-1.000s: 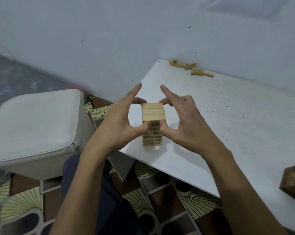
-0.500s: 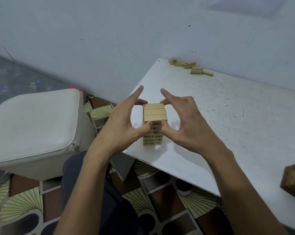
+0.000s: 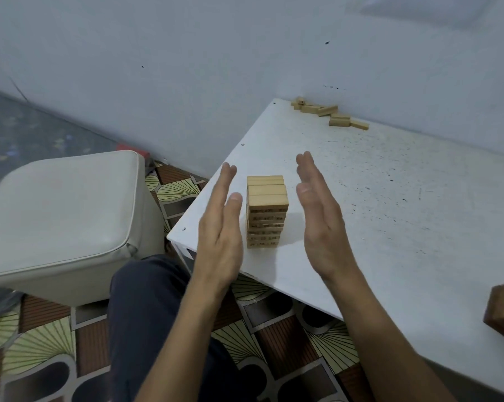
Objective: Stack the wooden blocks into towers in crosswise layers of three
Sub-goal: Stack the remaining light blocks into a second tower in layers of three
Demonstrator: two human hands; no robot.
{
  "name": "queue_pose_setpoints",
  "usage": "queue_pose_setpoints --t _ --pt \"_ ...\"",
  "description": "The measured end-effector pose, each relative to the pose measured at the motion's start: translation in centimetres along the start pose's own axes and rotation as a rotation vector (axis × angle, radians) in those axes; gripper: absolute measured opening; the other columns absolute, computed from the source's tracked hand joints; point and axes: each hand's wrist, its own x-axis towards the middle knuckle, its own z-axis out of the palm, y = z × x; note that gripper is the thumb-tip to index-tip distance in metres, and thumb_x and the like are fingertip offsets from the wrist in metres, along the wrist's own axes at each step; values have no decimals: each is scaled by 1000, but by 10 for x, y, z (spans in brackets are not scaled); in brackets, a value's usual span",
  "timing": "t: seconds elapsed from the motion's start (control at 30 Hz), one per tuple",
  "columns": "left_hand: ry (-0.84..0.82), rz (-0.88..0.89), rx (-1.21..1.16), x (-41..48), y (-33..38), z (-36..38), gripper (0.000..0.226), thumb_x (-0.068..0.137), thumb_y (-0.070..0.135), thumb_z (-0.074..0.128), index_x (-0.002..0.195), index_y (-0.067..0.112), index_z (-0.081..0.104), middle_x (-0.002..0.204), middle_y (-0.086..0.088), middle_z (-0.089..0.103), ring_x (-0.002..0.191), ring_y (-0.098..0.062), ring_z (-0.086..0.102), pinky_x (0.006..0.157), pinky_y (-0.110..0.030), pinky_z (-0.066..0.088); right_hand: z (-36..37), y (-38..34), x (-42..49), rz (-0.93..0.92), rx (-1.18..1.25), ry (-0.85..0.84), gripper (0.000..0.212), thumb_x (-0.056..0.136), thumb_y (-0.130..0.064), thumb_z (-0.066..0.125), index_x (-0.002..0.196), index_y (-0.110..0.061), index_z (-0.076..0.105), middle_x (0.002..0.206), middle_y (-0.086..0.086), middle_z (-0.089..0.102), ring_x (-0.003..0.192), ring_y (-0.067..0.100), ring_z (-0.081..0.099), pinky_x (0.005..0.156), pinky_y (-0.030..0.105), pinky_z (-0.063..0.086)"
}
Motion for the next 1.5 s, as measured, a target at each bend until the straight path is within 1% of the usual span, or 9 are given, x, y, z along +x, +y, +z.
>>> queue_pose_setpoints --t 0.1,0.23,0.4,0.57,0.8,1.03,1.2,1.4,1.5 --pt "13 0 -7 -10 -4 17 56 102 35 29 156 25 21 161 18 22 142 15 17 115 -8 16 12 1 -7 5 95 18 56 102 -35 25 157 -22 20 161 -17 22 144 -11 19 119 16 19" --pt "1 24 -14 -13 -4 27 61 102 30 29 158 21 9 159 24 13 140 20 13 108 -1 15 22 4 -12 11 161 -10 56 102 -32 23 157 -20 18 162 -15 21 142 -13 21 106 2 22" --pt "-1 60 -30 -14 0 31 60 102 19 29 157 16 7 142 39 18 128 30 21 100 4 20 25 6 -11 7 185 -10 56 102 -30 24 157 -21 18 162 -16 20 142 -12 20 110 5 21" --pt "2 37 -28 -11 -2 32 60 101 26 27 157 23 4 163 16 10 142 17 11 110 -3 16 27 7 -12 10 197 -34 57 101 -30 25 157 -20 17 157 -21 21 135 -22 23 102 -1 23" --pt "-8 38 -19 -9 -4 35 59 101 29 26 155 28 1 165 12 10 144 12 13 119 -17 18 28 11 -12 1 187 -38 52 105 -17 25 156 -13 18 142 -31 28 121 -30 32 94 -3 28" --pt "-1 85 3 -9 -4 37 58 102 23 27 153 24 -1 157 19 11 131 28 19 104 -2 25 30 12 -12 3 208 -32 51 105 -12 24 155 -9 19 136 -29 32 114 -29 40 88 -2 34" --pt "4 79 -7 -8 -4 38 62 102 27 28 153 31 -7 165 11 6 145 8 18 118 -28 29 31 13 -12 2 198 -20 53 103 -16 25 155 -10 19 134 -32 32 112 -30 41 88 -3 34" --pt "8 52 -67 -9 -5 36 64 103 24 27 157 22 -8 165 9 10 139 19 18 103 -2 26 28 17 -13 26 214 0 52 106 -22 25 157 -18 17 145 -30 28 126 -27 32 96 -2 28" --pt "30 24 -101 -11 -10 33 58 105 30 21 158 24 -2 164 12 15 141 15 19 105 -1 22 29 19 -15 40 212 3 56 102 -32 24 157 -22 18 149 -30 25 134 -22 25 101 -1 25"
